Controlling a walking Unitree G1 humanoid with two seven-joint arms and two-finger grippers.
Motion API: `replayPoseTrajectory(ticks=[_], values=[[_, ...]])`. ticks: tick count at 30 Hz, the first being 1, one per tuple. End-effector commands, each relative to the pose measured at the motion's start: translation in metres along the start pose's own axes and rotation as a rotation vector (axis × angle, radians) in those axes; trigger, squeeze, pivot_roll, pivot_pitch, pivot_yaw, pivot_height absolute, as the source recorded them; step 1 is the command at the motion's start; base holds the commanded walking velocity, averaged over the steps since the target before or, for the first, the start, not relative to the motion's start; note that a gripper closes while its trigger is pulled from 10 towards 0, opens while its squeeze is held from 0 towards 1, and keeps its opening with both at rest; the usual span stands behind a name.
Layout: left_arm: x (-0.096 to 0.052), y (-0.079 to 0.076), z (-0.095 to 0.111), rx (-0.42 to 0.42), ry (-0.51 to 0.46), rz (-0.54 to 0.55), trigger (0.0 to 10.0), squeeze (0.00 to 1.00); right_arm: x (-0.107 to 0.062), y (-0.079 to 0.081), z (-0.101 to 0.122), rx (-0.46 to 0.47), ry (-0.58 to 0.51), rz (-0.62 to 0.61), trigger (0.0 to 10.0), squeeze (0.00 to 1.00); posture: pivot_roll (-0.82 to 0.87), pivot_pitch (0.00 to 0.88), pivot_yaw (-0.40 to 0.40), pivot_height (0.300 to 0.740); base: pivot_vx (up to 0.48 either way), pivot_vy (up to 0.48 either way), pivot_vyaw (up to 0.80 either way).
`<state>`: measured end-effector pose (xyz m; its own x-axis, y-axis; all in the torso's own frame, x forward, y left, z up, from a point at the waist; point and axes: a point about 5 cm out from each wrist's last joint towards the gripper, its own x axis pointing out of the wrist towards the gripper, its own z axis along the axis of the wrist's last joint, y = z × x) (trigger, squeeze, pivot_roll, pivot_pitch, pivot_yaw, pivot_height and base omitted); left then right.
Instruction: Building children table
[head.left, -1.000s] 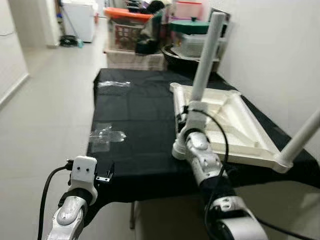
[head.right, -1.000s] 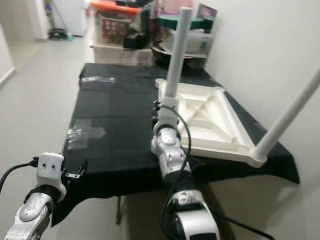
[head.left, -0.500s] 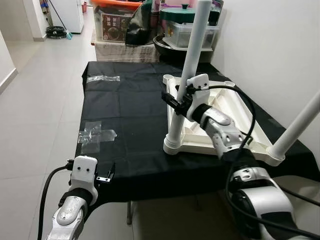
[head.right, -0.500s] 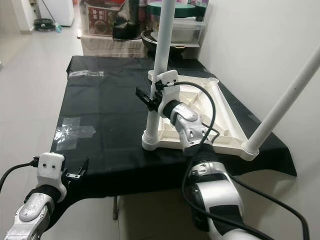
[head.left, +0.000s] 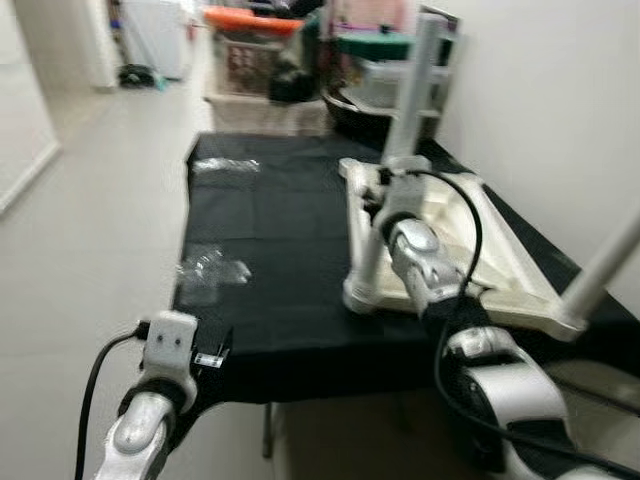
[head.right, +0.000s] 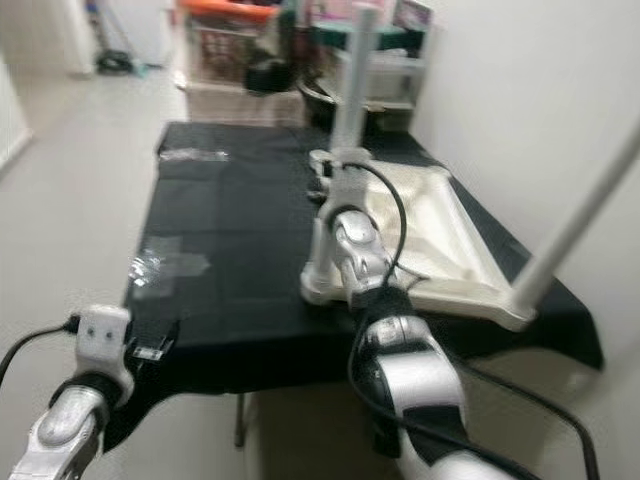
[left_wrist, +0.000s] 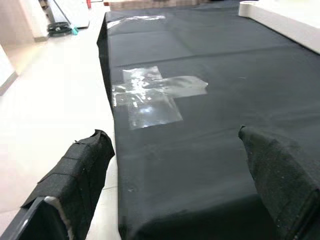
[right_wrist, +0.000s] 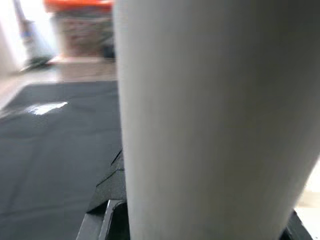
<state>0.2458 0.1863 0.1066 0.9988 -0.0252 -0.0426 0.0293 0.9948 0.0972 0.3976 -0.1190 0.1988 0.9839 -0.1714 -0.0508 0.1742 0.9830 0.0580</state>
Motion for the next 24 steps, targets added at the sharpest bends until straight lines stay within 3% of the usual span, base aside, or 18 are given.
replayPoseTrajectory(ticks=[1,2,3,4,5,6,8,10,11,13,14,15,17,18,21,22,23,24], values=[[0.002,-0.006,0.001,0.008,0.003,-0.021,10.0,0.00,-0.018,0.020,-0.036,-0.004,0.184,0.029,10.0,0.00,0.06,0.000,-0.105,0.740,0.000,0.000,0.00],[0.002,-0.006,0.001,0.008,0.003,-0.021,10.0,0.00,-0.018,0.020,-0.036,-0.004,0.184,0.029,10.0,0.00,0.06,0.000,-0.105,0.740,0.000,0.000,0.00],[0.002,-0.007,0.000,0.010,0.004,-0.024,10.0,0.00,-0.028,0.040,-0.031,0.024,0.172,0.130,10.0,0.00,0.06,0.000,-0.105,0.740,0.000,0.000,0.00],[0.002,-0.007,0.000,0.010,0.004,-0.024,10.0,0.00,-0.028,0.040,-0.031,0.024,0.172,0.130,10.0,0.00,0.06,0.000,-0.105,0.740,0.000,0.000,0.00],[0.002,-0.007,0.000,0.011,0.004,-0.025,10.0,0.00,-0.033,0.054,-0.020,0.053,0.105,0.243,10.0,0.00,0.05,0.000,-0.106,0.740,0.000,0.000,0.00],[0.002,-0.007,0.000,0.011,0.004,-0.026,10.0,0.00,-0.035,0.060,-0.013,0.067,0.054,0.312,10.0,1.00,0.05,0.000,-0.106,0.740,0.000,0.000,0.00],[0.003,-0.006,0.000,0.012,0.003,-0.024,10.0,0.00,-0.029,0.058,0.000,0.040,-0.027,0.316,10.0,1.00,0.05,0.000,-0.111,0.740,0.000,0.000,0.00],[0.003,-0.004,0.000,0.012,0.002,-0.021,10.0,0.00,-0.022,0.051,0.005,0.038,-0.032,0.311,10.0,1.00,0.05,0.000,-0.114,0.740,0.000,0.000,0.00],[0.003,-0.003,0.001,0.011,0.001,-0.018,10.0,0.00,-0.017,0.046,0.012,0.033,-0.045,0.313,10.0,0.00,0.05,0.000,-0.115,0.740,0.000,0.000,0.00],[0.003,-0.003,0.001,0.010,0.001,-0.015,10.0,0.00,-0.012,0.043,0.021,0.068,-0.040,0.387,10.0,0.00,0.05,0.000,-0.116,0.740,0.000,0.000,0.00],[0.003,-0.002,0.001,0.008,0.000,-0.014,10.0,0.00,-0.011,0.040,0.033,0.100,-0.076,0.521,10.0,0.00,0.05,0.000,-0.118,0.740,0.000,0.000,0.00],[0.003,-0.002,0.001,0.008,0.000,-0.014,10.0,0.00,-0.011,0.040,0.033,0.100,-0.076,0.521,10.0,0.00,0.05,0.000,-0.118,0.740,0.000,0.000,0.00],[0.002,-0.003,0.000,0.007,0.001,-0.015,10.0,0.00,-0.016,0.036,0.045,0.096,-0.129,0.762,10.0,0.00,0.06,0.000,-0.125,0.740,0.000,0.000,0.00],[0.002,-0.003,0.000,0.007,0.001,-0.015,10.0,0.00,-0.016,0.036,0.045,0.096,-0.129,0.762,10.0,0.00,0.06,0.000,-0.125,0.740,0.000,0.000,0.00],[0.003,-0.004,0.001,0.008,-0.001,-0.015,10.0,0.00,-0.028,0.035,0.034,0.044,-0.093,1.051,10.0,0.00,0.06,0.000,-0.128,0.740,0.000,0.000,0.00],[0.003,-0.004,0.001,0.008,-0.001,-0.015,10.0,0.00,-0.028,0.035,0.034,0.044,-0.093,1.051,10.0,0.00,0.06,0.000,-0.128,0.740,0.000,0.000,0.00],[0.004,-0.002,0.002,0.010,-0.005,-0.011,10.0,0.00,-0.031,0.040,0.015,0.020,-0.025,1.098,4.9,0.00,0.08,0.000,-0.132,0.740,0.000,0.000,0.00],[0.004,-0.002,0.002,0.010,-0.005,-0.011,10.0,0.00,-0.031,0.040,0.015,0.020,-0.025,1.098,4.9,0.00,0.08,0.000,-0.132,0.740,0.000,0.000,0.00]])
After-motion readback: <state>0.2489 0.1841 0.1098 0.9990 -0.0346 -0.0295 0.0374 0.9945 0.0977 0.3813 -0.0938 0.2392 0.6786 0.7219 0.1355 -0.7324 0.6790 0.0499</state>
